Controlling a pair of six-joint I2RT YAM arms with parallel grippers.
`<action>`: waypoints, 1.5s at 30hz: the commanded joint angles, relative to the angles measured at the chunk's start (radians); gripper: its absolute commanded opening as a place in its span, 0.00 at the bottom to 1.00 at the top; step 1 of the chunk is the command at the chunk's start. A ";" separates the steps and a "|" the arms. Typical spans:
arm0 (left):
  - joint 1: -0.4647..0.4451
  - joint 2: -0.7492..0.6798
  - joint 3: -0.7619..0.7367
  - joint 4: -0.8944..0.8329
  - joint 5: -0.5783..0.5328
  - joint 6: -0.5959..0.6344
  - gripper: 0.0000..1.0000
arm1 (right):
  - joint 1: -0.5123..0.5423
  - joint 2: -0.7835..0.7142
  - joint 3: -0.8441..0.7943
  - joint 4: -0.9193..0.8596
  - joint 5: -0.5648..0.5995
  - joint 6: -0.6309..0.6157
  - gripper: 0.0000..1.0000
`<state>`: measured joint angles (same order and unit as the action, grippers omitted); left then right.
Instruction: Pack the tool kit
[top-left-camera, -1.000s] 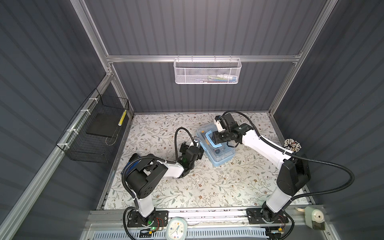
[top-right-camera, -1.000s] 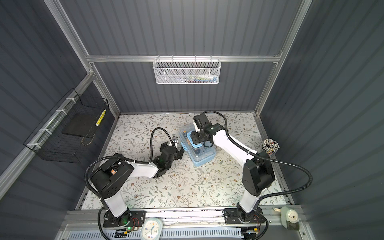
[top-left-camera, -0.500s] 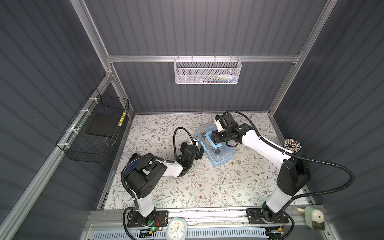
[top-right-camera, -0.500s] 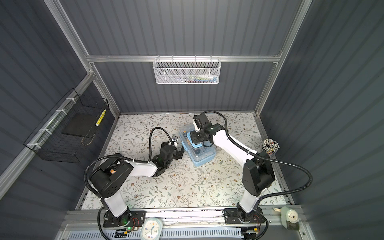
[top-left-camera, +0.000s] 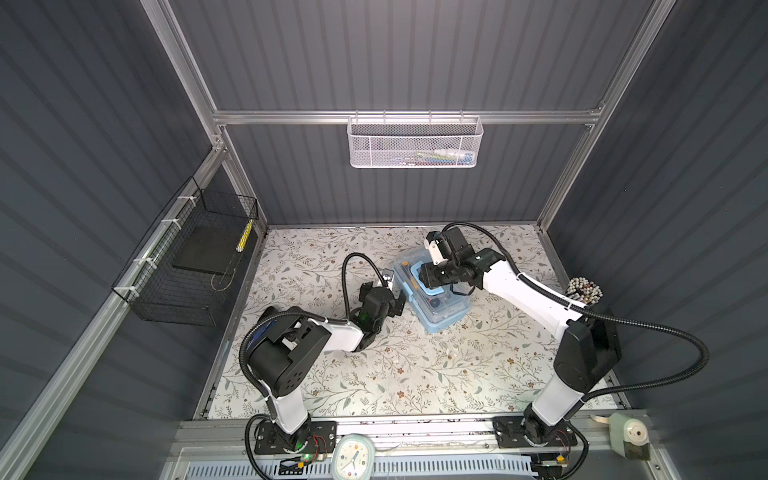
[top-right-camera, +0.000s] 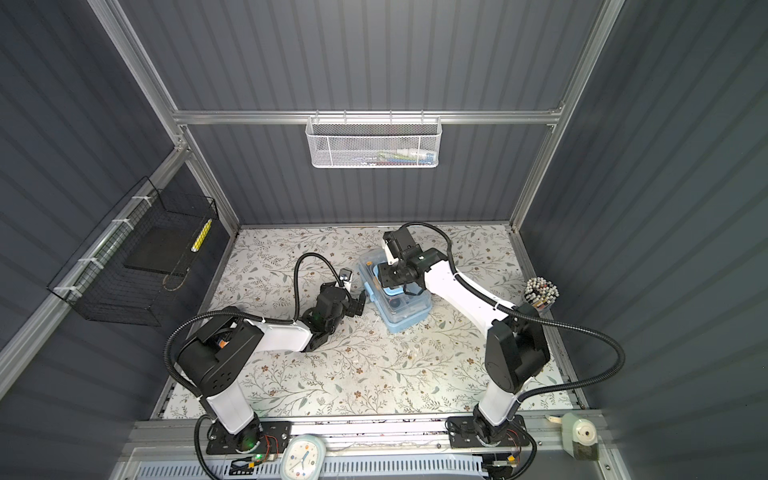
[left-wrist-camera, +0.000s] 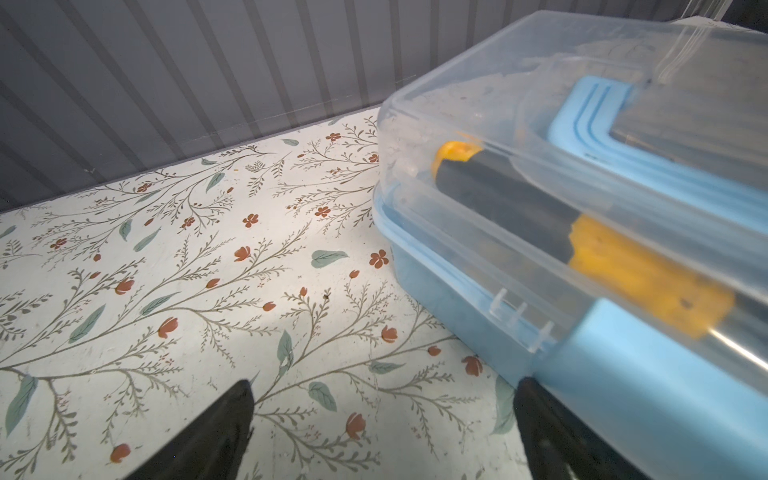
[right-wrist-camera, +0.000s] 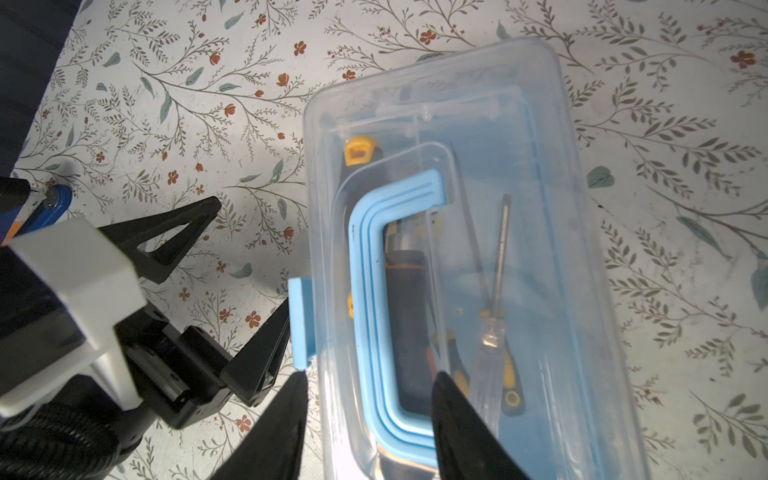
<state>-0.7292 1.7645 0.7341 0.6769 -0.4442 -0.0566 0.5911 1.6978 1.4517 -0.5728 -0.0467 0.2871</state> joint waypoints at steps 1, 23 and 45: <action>0.002 -0.026 0.021 0.015 0.025 -0.016 0.99 | 0.005 -0.029 -0.019 -0.008 0.010 0.003 0.50; 0.011 -0.047 0.050 -0.069 0.047 -0.014 0.99 | -0.018 0.007 -0.054 0.050 -0.038 0.021 0.51; 0.027 -0.042 0.112 -0.181 0.080 -0.034 0.99 | 0.005 0.044 -0.008 -0.001 0.013 -0.041 0.59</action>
<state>-0.7048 1.7466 0.8055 0.5045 -0.3908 -0.0681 0.5892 1.7329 1.4090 -0.5510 -0.0620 0.2684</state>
